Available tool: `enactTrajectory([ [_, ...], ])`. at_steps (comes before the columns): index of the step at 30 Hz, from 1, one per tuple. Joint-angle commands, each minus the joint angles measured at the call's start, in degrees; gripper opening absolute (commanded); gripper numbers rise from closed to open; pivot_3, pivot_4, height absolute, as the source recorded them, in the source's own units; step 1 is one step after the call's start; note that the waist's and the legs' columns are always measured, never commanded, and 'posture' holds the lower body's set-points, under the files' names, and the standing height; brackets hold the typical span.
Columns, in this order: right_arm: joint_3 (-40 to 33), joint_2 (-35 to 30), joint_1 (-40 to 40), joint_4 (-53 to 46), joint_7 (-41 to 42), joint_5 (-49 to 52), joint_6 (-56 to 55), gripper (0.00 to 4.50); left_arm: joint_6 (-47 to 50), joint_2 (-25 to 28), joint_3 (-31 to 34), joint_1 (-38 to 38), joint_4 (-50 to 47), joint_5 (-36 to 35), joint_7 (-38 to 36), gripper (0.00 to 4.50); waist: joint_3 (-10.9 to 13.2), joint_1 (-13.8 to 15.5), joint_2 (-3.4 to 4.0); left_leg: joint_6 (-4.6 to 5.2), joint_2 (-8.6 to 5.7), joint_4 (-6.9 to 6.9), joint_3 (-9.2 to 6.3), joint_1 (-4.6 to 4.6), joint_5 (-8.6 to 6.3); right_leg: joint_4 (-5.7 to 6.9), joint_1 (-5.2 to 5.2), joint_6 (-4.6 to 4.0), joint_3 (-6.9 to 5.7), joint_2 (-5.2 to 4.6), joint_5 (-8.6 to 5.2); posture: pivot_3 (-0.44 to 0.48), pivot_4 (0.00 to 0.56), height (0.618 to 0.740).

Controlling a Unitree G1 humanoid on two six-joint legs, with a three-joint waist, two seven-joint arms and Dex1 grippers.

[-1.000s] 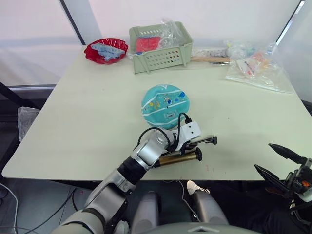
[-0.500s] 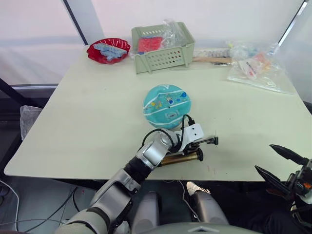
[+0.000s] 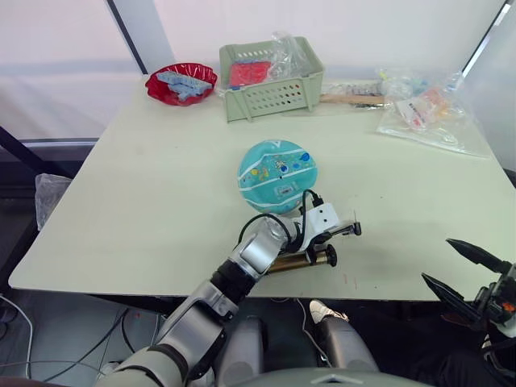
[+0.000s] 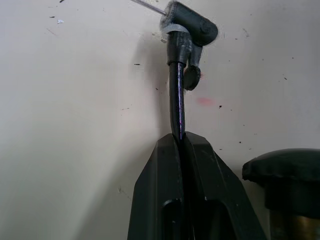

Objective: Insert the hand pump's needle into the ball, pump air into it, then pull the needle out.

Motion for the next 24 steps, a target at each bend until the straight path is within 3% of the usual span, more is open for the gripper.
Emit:
enactTrajectory([
  [1,-1.98,-0.21,0.47,-0.65,0.04,0.53,-0.46,4.50,0.76,-0.47,0.60,1.24,-2.28,-1.15,-0.65,0.03,0.00,0.01,0.00,0.00,0.00,0.00,0.00,0.00,0.00,0.00,0.00,0.00,0.00,0.00,0.00,0.000,0.150,0.736],
  [12,0.85,1.99,0.60,-3.58,-7.39,0.07,4.85,4.50,0.17,-1.58,5.05,3.85,-10.42,-7.68,-1.98,0.03,0.01,0.02,0.01,0.00,0.00,0.00,-0.01,-0.03,0.00,0.00,-0.01,-0.02,0.00,-0.01,-0.01,0.000,0.150,0.736],
  [18,4.01,4.03,-1.11,-8.42,-17.57,0.78,12.85,4.50,-1.81,-1.39,7.24,6.03,-12.70,-10.93,-2.58,0.03,0.00,0.02,0.04,0.00,0.01,0.00,-0.02,-0.03,0.00,0.00,-0.01,-0.01,-0.01,0.00,-0.01,0.000,0.150,0.736],
  [24,7.03,4.09,-6.43,-14.01,-29.02,8.73,26.44,4.50,-1.98,-0.57,9.87,7.35,-15.66,-16.28,-5.84,0.03,0.00,-0.02,0.06,0.00,0.02,0.00,-0.03,-0.05,0.00,0.00,-0.02,-0.02,-0.02,0.00,-0.01,0.000,0.150,0.736],
])
